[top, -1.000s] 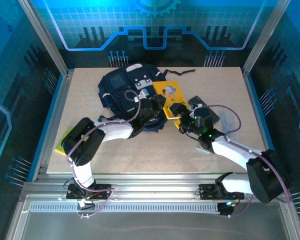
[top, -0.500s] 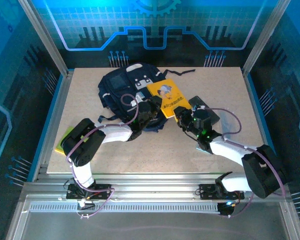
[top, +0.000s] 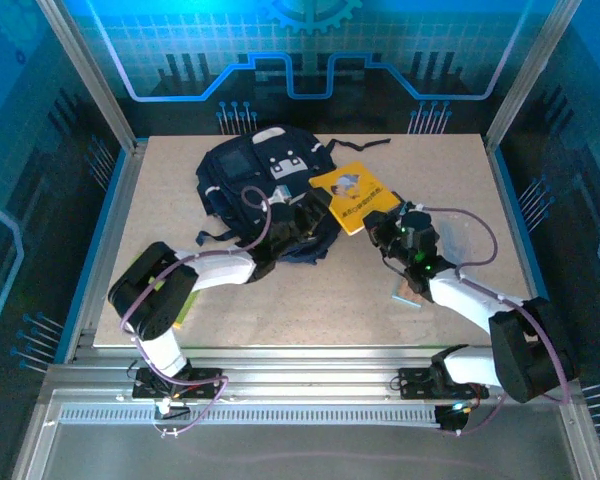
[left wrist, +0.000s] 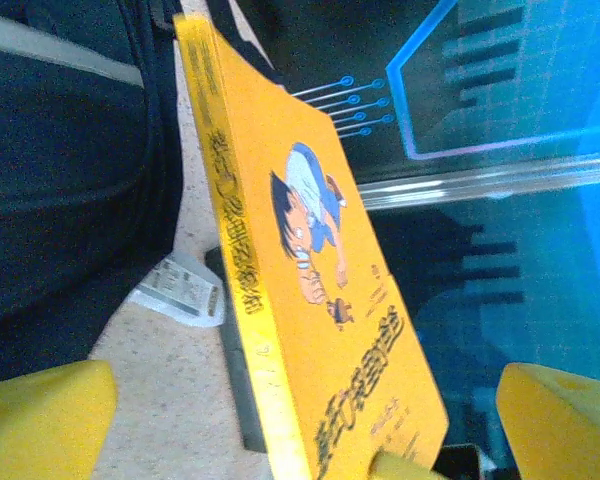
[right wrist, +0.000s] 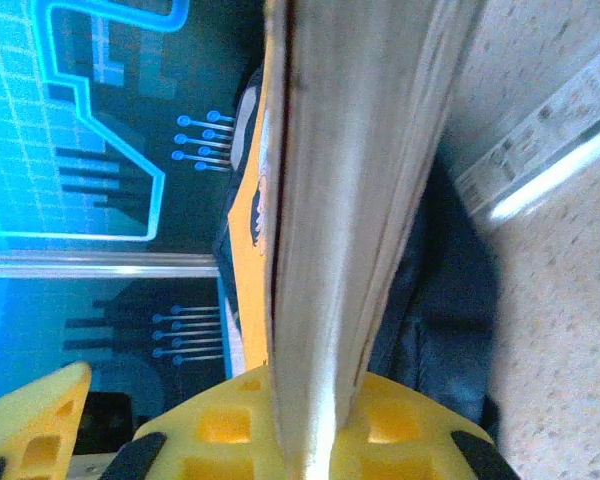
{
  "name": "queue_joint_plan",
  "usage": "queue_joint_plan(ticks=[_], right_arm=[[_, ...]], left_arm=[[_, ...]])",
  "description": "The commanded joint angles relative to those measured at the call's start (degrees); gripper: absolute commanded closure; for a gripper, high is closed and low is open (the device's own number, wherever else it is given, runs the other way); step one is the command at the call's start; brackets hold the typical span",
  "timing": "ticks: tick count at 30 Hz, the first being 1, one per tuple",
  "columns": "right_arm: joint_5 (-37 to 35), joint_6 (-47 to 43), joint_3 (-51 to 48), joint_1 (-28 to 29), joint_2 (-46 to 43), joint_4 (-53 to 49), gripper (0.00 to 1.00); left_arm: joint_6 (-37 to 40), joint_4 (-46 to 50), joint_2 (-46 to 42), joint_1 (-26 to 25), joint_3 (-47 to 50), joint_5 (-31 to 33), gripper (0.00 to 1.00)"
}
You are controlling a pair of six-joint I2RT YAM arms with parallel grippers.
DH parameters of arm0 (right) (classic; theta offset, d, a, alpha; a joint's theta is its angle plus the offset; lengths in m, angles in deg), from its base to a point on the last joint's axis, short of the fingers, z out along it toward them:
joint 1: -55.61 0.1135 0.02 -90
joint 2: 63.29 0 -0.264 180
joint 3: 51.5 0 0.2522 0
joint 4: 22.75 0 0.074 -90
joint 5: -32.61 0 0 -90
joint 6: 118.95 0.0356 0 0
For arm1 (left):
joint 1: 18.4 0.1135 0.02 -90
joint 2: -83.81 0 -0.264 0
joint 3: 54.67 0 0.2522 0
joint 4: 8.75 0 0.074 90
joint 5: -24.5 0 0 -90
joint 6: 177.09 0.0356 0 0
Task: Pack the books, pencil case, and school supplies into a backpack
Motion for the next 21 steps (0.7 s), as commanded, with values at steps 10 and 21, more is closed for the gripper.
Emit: queue_joint_plan(ticks=[10,21], right_arm=[[12.0,-20.0,7.0,-12.3,-9.1,-15.5,1.00],[17.4,-26.7,7.2,-19.1,-16.4,-27.6,1.00]], left_arm=[[51.5,63.6,9.3,8.2,-38.0,-7.1,0.01],[67.7,78.3,27.1,9.0,-56.0,-6.3,0.03]])
